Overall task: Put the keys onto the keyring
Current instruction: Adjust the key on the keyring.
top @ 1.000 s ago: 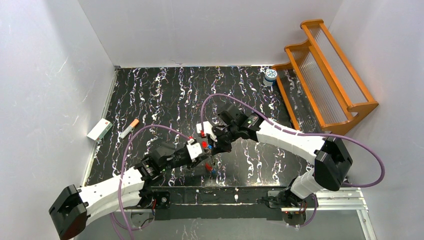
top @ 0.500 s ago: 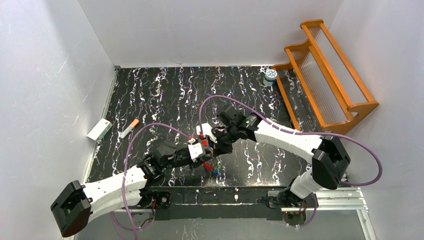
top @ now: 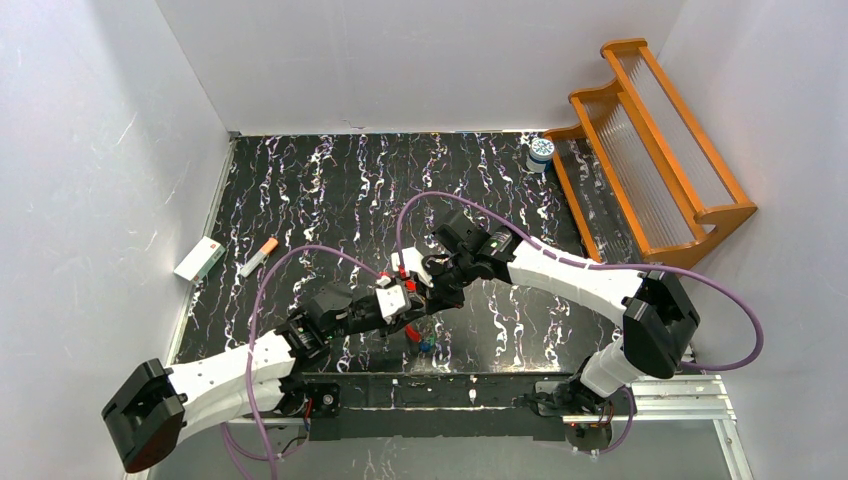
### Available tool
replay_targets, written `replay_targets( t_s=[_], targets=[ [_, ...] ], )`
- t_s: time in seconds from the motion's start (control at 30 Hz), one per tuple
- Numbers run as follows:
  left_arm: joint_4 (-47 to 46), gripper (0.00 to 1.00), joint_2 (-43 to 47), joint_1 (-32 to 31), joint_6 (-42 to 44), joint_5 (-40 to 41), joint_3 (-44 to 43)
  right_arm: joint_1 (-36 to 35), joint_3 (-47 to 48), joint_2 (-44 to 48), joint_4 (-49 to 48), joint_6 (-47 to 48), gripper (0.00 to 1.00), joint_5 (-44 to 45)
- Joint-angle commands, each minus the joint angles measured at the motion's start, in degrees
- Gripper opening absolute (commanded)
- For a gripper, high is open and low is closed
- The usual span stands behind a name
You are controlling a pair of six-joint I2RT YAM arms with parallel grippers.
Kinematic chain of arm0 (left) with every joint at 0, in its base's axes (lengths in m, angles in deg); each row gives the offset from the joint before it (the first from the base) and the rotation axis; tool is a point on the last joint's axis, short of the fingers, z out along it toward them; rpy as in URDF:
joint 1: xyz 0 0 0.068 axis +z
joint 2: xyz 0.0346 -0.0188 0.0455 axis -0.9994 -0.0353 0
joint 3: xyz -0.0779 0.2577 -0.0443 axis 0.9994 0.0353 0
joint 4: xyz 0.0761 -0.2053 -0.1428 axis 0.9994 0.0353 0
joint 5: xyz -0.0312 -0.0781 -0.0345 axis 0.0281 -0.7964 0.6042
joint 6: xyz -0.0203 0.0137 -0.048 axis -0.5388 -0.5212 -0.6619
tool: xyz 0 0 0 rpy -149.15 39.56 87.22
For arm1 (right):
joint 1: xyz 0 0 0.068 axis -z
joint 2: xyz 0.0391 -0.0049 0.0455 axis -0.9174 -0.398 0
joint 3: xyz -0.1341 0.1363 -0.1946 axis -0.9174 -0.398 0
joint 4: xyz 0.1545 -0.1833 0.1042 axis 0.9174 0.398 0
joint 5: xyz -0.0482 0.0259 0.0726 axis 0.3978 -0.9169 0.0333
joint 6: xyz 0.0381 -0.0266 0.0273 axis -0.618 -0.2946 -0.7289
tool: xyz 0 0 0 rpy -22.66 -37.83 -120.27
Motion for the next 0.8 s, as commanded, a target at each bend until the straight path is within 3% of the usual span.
replay_targets(
  t_s=[0.0,0.2,0.5,0.6,0.77],
  targets=[
    [-0.65,0.18,-1.48,-0.10,-0.01,1.20,0.41,-0.24,1.79,0.56,-1.77,-0.39,0.01,0.09],
    [-0.85,0.19,-2.79,-0.14,-0.27,2.35,0.58,-0.25,1.71,0.67,-1.72,-0.53,0.01,-0.25],
    [-3.65,0.00,-2.47,-0.11,-2.71,2.86,1.40,-0.17,0.97,0.59,-2.33,-0.92,0.01,0.30],
    [-5.20,0.00,-2.35,-0.07,-4.31,2.94,2.18,-0.17,0.57,0.47,-3.34,-2.09,0.01,1.11],
    [-8.39,0.00,-0.36,-0.14,-7.78,4.94,4.54,1.06,-1.59,2.33,-7.07,-4.49,0.31,2.89]
  ],
)
